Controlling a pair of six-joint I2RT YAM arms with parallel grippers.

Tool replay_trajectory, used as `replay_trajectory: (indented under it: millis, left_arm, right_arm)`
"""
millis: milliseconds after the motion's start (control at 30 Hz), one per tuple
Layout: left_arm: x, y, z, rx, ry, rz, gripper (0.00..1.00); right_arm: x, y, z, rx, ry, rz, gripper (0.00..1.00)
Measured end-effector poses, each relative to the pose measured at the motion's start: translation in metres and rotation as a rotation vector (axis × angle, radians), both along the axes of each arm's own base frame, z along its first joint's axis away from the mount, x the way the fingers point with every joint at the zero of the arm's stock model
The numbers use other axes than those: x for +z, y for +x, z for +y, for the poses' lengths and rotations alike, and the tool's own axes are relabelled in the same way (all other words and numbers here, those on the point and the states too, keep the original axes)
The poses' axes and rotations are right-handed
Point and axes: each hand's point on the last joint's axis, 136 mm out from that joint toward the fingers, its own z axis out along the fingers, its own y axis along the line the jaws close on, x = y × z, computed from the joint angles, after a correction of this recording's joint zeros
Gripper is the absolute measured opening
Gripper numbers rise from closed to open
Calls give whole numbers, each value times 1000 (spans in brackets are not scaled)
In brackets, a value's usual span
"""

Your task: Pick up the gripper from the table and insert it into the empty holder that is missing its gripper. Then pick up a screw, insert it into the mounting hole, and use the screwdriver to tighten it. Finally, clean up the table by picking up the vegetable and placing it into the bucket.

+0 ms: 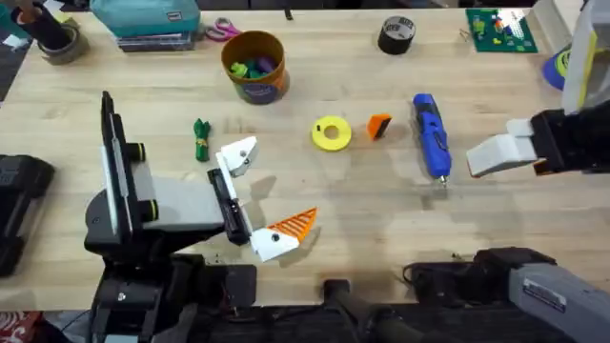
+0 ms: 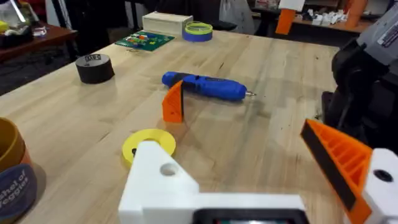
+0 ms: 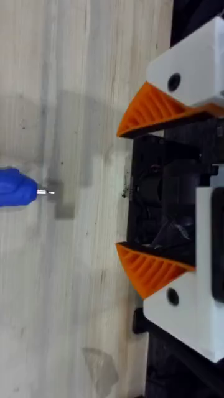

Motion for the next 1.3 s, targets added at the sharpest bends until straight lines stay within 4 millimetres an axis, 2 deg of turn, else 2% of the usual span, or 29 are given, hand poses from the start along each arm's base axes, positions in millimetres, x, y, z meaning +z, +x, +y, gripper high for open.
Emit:
replay_trajectory:
  millis: [433, 567, 833, 867, 1100, 1300]
  left_arm:
    - [0, 0, 0, 0, 0, 0, 985]
    - [0, 0, 0, 0, 0, 0, 986]
    - [0, 0, 0, 0, 0, 0, 986]
    - [0, 0, 0, 0, 0, 0, 985]
    - [0, 0, 0, 0, 0, 0, 986]
    - [0, 0, 0, 0, 0, -1, 986]
  right_arm:
    - [0, 0, 0, 0, 1, 0, 996]
    - [1, 2, 9, -11, 52, -7, 996]
    - [4, 20, 19, -14, 116, -81, 996]
    - [2, 29, 21, -29, 125, -88, 996]
    - [-13, 50, 29, -15, 126, 5, 996]
    - [-5, 81, 46, 73, 82, 4, 996]
